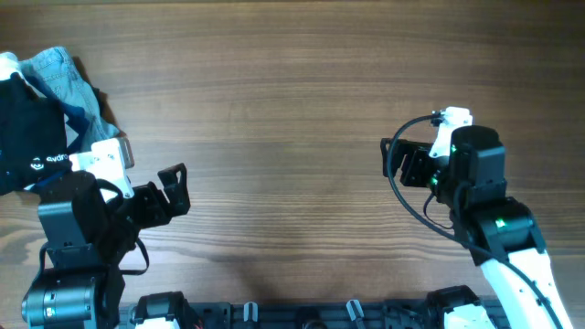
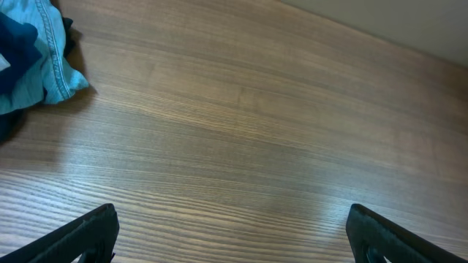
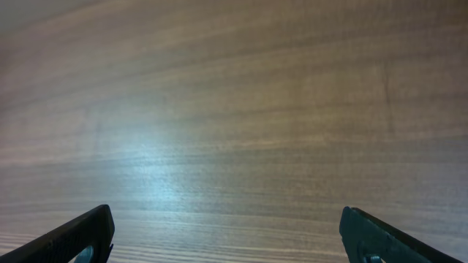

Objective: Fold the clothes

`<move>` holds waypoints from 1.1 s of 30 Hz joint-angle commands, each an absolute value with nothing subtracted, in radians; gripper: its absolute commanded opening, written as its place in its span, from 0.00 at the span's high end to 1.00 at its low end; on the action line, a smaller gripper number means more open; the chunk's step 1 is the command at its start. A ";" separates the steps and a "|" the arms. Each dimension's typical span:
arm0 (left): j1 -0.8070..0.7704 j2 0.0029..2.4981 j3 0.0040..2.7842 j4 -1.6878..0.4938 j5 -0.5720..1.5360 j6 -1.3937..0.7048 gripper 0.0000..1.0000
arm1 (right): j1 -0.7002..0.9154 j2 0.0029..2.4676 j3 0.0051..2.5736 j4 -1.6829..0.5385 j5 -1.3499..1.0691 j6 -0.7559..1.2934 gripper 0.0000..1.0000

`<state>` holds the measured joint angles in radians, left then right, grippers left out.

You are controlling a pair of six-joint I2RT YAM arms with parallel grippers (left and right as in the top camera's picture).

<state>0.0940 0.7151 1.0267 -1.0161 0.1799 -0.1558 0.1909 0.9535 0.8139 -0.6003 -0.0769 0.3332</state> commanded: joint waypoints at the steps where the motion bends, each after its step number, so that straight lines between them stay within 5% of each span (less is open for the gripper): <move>1: 0.096 0.714 1.019 -1.014 0.181 -0.165 0.00 | 0.192 1.017 0.810 -0.595 -0.056 0.344 0.00; 14: 0.096 0.714 1.019 -1.013 0.181 -0.165 0.00 | 0.192 1.023 0.809 -0.615 -0.033 0.339 0.00; 22: 0.096 0.714 1.019 -1.014 0.181 -0.165 0.00 | 0.174 0.727 0.714 -0.605 -0.009 0.201 0.00; 33: 0.096 0.714 1.019 -1.014 0.181 -0.165 0.00 | 0.134 0.118 0.206 -0.339 -0.144 0.187 0.00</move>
